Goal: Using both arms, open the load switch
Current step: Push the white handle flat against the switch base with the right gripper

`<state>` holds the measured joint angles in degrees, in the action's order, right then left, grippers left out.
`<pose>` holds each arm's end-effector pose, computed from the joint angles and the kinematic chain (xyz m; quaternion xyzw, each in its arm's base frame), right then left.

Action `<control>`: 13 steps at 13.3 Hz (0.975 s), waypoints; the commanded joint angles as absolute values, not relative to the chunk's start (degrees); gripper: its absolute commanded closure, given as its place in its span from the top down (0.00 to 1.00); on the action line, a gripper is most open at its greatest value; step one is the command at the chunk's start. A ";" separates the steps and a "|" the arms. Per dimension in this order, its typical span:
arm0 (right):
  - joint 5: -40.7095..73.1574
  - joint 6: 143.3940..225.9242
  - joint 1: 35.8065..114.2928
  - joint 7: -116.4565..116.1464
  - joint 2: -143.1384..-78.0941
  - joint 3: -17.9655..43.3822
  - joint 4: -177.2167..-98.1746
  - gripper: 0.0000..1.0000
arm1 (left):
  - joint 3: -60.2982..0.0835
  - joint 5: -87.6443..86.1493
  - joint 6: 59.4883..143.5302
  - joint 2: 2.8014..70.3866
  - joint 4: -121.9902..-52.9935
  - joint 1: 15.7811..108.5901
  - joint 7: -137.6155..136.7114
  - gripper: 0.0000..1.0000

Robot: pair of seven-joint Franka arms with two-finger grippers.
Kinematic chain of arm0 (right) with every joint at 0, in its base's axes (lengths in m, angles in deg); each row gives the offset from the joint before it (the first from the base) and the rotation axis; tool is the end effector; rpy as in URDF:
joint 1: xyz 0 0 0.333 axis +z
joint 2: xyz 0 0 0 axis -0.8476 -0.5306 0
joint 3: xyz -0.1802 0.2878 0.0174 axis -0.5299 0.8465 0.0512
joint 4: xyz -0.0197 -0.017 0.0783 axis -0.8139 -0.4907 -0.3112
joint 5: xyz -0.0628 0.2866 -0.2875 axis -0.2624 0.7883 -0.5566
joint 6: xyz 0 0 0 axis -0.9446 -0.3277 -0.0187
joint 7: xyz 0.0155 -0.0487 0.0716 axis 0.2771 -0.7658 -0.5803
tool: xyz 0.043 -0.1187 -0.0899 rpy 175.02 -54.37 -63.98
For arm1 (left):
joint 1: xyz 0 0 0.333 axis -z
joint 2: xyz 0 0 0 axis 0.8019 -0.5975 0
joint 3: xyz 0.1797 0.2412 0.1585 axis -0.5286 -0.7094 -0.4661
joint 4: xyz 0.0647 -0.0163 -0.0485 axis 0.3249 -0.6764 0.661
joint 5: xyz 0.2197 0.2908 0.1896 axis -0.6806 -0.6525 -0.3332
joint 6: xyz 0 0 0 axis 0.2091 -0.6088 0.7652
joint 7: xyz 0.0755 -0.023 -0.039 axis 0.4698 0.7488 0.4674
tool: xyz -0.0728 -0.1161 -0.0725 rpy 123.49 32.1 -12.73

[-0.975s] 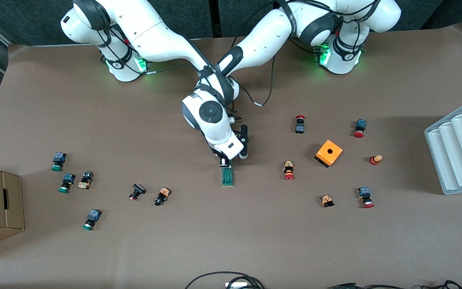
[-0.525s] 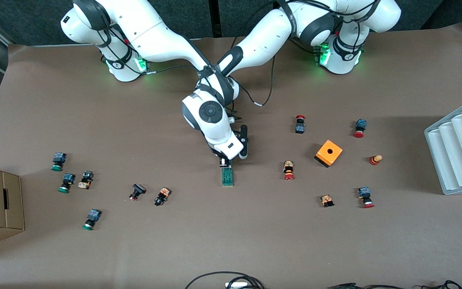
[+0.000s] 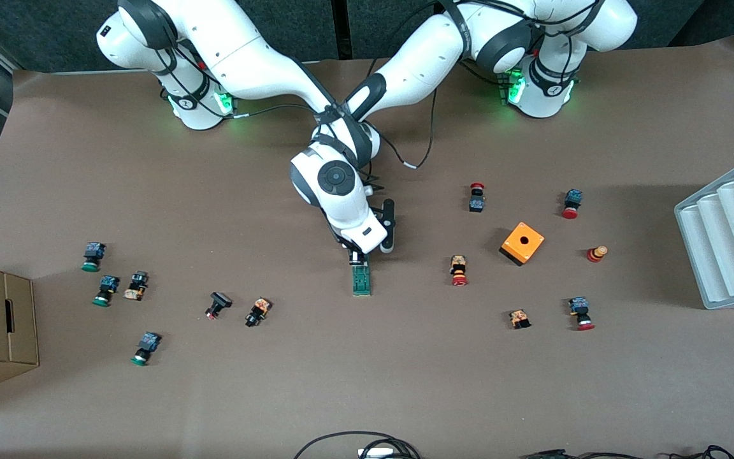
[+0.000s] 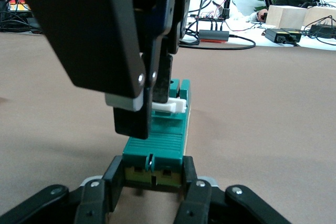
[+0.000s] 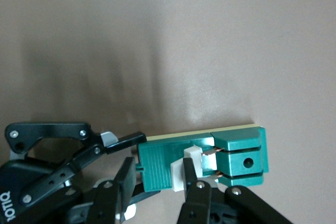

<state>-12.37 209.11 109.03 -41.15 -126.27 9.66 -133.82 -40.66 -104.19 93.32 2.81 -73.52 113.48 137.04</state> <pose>0.5269 0.5044 0.1825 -0.7379 -0.6727 -0.0548 0.0024 0.3904 -0.6090 0.0404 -0.8095 -0.0902 -0.5784 0.0456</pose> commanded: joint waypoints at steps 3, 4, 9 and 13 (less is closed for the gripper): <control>-12.36 211.24 109.98 -40.04 -126.61 9.28 -135.09 0.44 | -40.70 -103.61 95.00 2.71 -74.35 113.08 138.64 0.32; -12.36 211.51 109.98 -40.04 -126.79 9.28 -135.09 0.44 | -40.70 -103.61 95.00 2.71 -74.35 112.99 138.64 0.32; -12.36 212.47 109.98 -40.04 -127.40 9.28 -135.09 0.44 | -40.70 -103.61 95.00 2.71 -74.35 113.08 138.64 0.32; -12.36 211.77 110.07 -39.86 -126.27 9.46 -135.09 0.46 | -40.70 -103.61 95.00 2.71 -74.35 112.99 138.64 0.32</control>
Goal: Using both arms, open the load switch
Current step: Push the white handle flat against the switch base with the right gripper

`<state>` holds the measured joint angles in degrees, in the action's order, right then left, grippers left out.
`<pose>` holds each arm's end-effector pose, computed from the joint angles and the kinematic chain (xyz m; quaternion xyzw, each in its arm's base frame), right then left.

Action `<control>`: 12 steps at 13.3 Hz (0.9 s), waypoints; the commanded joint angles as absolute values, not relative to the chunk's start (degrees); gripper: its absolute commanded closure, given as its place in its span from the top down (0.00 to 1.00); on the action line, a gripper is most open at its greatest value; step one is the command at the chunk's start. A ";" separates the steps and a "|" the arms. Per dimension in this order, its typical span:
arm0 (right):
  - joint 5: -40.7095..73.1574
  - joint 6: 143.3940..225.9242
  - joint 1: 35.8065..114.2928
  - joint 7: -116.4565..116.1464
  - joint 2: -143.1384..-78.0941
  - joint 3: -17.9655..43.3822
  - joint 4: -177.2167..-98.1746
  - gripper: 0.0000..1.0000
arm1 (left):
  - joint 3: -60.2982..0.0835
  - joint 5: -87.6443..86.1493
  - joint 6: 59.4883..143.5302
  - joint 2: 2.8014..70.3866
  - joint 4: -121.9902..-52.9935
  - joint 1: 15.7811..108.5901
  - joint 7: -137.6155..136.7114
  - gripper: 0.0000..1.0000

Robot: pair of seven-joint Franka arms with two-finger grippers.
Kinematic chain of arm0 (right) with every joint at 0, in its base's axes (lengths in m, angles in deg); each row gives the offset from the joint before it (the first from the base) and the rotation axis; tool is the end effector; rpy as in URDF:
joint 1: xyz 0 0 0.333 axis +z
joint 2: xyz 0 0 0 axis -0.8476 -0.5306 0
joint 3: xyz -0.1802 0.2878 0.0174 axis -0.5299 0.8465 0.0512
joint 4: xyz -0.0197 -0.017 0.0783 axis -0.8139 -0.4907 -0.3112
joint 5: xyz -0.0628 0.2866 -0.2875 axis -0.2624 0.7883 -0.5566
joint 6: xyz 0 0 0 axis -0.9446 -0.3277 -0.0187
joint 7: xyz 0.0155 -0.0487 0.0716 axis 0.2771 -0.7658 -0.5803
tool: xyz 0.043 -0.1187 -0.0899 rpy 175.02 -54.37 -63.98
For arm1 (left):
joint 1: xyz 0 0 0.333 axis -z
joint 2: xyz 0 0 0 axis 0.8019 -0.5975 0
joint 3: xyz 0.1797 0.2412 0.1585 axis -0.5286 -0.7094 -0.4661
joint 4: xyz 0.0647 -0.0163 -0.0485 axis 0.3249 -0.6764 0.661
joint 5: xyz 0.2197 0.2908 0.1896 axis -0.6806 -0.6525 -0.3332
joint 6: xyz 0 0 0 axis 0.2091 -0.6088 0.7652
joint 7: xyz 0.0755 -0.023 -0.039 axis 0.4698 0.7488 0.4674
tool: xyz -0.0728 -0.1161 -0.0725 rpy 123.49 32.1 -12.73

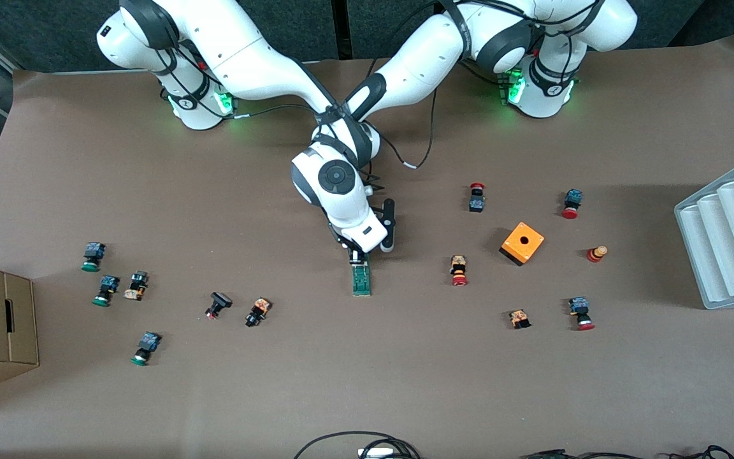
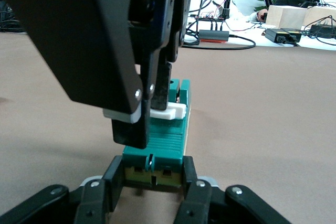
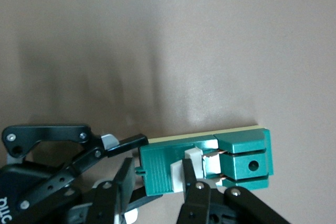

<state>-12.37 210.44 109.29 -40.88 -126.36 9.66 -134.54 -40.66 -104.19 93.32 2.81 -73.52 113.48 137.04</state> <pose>0.5242 0.5051 0.1782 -0.7382 -0.6720 -0.0594 0.0016 0.3904 -0.6090 0.0404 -0.8095 -0.0902 -0.5784 0.0456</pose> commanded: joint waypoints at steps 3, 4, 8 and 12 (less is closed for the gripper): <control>-12.36 209.67 109.98 -39.95 -124.51 9.46 -135.00 0.62 | -40.70 -103.61 95.00 2.71 -74.35 113.08 138.64 0.32; -12.36 209.32 109.98 -39.95 -124.07 9.46 -135.00 0.66 | -40.70 -103.61 95.00 2.71 -74.35 112.99 138.64 0.32; -12.27 208.96 109.98 -40.04 -122.66 9.46 -134.65 1.00 | -40.70 -103.61 95.00 2.71 -74.35 112.99 138.64 0.32; -11.66 205.82 109.02 -39.77 -119.33 9.20 -134.30 1.00 | -40.70 -103.61 95.00 2.71 -74.35 113.08 138.64 0.32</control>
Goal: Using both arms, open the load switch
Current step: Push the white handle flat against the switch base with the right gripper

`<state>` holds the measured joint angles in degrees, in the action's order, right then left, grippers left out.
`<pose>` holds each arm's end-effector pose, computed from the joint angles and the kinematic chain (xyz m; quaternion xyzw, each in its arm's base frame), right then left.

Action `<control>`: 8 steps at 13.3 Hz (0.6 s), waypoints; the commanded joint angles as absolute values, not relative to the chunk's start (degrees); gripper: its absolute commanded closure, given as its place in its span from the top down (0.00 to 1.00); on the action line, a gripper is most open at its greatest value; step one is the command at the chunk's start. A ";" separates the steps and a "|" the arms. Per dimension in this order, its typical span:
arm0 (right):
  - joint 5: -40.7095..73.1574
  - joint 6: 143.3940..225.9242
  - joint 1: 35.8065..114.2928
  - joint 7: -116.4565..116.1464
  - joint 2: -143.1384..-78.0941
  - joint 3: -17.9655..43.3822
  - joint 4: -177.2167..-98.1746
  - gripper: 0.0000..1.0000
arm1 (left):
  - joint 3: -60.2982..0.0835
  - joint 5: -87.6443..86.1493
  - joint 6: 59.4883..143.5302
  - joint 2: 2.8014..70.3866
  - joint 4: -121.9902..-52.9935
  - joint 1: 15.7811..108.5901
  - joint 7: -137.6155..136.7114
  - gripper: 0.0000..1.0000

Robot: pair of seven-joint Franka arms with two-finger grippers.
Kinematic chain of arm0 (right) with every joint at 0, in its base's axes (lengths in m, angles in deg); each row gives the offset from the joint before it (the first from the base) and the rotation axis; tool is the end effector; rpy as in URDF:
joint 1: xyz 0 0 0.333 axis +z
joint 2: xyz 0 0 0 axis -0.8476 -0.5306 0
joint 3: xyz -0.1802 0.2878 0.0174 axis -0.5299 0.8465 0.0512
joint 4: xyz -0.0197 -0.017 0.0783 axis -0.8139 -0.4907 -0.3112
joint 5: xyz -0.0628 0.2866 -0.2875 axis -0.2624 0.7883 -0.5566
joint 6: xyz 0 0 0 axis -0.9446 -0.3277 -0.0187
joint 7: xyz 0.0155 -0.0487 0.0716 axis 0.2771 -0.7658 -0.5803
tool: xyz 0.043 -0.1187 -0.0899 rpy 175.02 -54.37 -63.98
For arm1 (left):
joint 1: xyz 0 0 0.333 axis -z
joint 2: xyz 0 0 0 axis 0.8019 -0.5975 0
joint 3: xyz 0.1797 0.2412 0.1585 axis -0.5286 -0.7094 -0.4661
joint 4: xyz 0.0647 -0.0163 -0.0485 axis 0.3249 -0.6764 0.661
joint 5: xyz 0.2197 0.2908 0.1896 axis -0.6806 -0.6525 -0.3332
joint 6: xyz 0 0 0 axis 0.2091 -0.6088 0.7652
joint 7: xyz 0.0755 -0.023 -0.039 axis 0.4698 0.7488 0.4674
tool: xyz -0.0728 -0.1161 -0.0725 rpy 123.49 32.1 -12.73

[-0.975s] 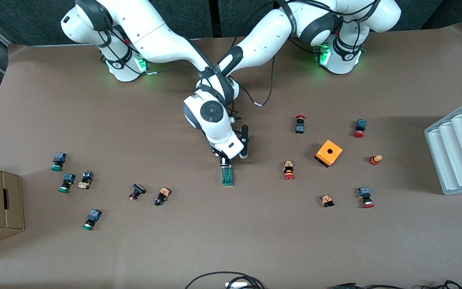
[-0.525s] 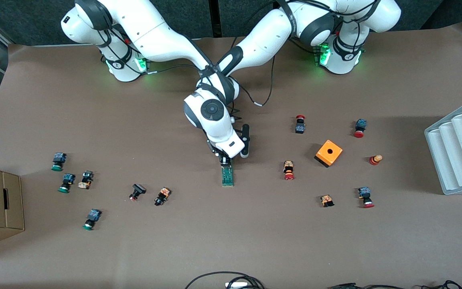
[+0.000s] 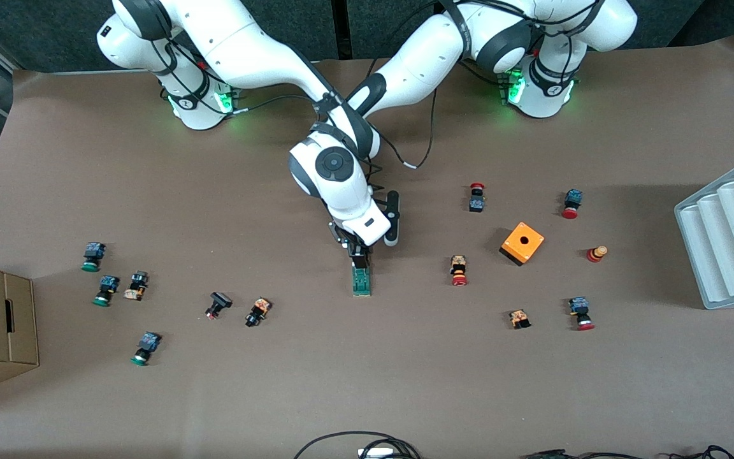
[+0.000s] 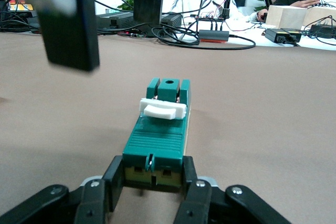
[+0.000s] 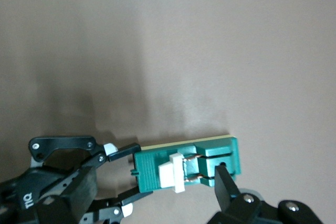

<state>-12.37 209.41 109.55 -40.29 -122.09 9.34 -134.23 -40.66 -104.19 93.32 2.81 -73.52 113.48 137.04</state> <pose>0.5296 0.5122 0.2332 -0.7398 -0.6668 -0.0900 0.0069 0.3904 -0.6090 0.0404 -0.8095 -0.0902 -0.5784 0.0456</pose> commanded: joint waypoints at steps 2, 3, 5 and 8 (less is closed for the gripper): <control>-11.31 202.21 107.70 -35.49 -117.05 9.19 -133.69 1.00 | -40.70 -103.61 95.00 2.71 -74.35 113.08 138.64 0.32; -11.31 199.93 107.61 -33.38 -115.90 9.19 -132.99 1.00 | -40.70 -103.61 95.00 2.71 -74.35 112.99 138.64 0.32; -11.31 195.36 107.43 -31.95 -114.93 9.19 -130.27 1.00 | -40.70 -103.61 95.00 2.71 -74.35 112.99 138.64 0.42; -11.57 190.87 107.52 -28.53 -113.70 8.93 -126.92 1.00 | -40.70 -103.61 95.09 2.80 -74.35 112.99 138.56 0.99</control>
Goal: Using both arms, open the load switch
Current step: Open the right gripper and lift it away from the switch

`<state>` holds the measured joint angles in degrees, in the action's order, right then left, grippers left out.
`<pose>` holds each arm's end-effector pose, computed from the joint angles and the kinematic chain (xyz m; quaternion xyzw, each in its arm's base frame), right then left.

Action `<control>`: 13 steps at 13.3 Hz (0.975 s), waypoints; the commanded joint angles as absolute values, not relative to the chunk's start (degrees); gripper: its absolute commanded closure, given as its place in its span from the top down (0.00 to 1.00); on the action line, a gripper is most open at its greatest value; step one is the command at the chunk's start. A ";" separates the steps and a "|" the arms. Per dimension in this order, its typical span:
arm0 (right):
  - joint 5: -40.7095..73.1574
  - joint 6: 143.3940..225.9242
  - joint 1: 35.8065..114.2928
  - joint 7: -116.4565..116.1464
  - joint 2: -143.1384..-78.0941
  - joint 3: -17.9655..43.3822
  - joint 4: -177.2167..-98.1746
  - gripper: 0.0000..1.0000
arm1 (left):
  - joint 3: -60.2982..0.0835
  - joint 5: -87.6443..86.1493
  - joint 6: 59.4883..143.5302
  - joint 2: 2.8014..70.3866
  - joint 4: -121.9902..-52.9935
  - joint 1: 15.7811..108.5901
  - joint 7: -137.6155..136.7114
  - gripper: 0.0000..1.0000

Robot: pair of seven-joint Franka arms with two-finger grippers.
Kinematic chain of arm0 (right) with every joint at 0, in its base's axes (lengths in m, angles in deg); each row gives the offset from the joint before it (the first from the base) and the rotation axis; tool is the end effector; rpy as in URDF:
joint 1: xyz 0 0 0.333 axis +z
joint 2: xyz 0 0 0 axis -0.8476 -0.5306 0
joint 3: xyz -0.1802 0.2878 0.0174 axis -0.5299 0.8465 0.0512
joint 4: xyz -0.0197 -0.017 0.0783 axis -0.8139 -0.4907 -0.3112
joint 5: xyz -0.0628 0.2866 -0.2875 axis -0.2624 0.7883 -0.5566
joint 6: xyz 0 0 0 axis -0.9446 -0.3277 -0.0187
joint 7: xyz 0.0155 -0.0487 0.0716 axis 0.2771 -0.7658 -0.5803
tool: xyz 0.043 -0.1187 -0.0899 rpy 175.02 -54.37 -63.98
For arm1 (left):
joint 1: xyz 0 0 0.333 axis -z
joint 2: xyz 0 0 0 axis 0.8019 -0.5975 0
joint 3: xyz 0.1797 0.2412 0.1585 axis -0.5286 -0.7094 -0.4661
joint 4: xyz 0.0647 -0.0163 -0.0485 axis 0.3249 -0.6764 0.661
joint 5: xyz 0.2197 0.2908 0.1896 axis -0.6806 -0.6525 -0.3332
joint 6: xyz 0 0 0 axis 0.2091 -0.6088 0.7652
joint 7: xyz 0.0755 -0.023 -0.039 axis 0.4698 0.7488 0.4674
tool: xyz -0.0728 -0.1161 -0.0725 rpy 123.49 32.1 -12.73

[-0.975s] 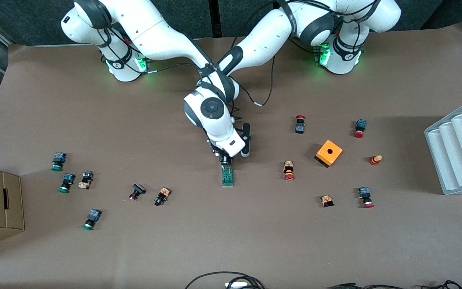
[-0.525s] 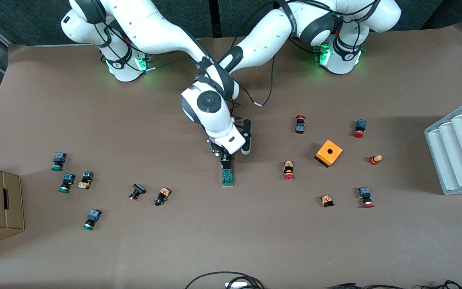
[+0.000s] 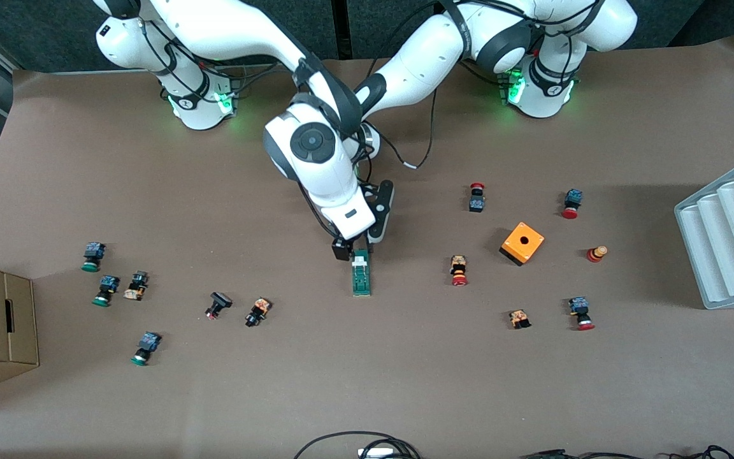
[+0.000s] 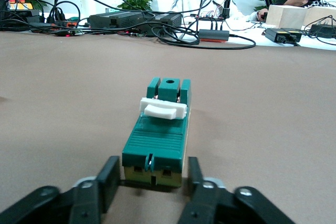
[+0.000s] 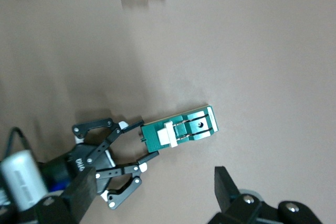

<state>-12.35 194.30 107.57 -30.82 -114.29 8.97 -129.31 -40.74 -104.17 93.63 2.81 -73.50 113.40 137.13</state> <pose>0.5402 0.4931 0.3456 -0.8013 -0.5938 -0.0668 0.0294 0.3915 -0.6087 0.0401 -0.8103 -0.0909 -0.5772 0.0444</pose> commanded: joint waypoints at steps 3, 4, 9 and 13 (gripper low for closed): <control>-11.39 187.00 106.47 -21.87 -112.99 8.67 -123.32 1.00 | -40.70 -103.61 95.00 2.80 -74.35 112.99 138.29 1.00; -11.39 186.38 106.29 -18.27 -112.64 8.67 -122.70 1.00 | -40.70 -103.61 95.09 2.80 -74.35 112.99 137.60 1.00; -11.57 185.94 105.33 -5.06 -110.18 8.66 -122.52 1.00 | -40.61 -103.52 95.09 3.15 -74.26 112.99 137.41 1.00; -12.00 182.96 104.45 5.11 -108.78 8.67 -122.70 1.00 | -40.52 -103.08 95.18 3.68 -74.35 112.90 135.50 1.00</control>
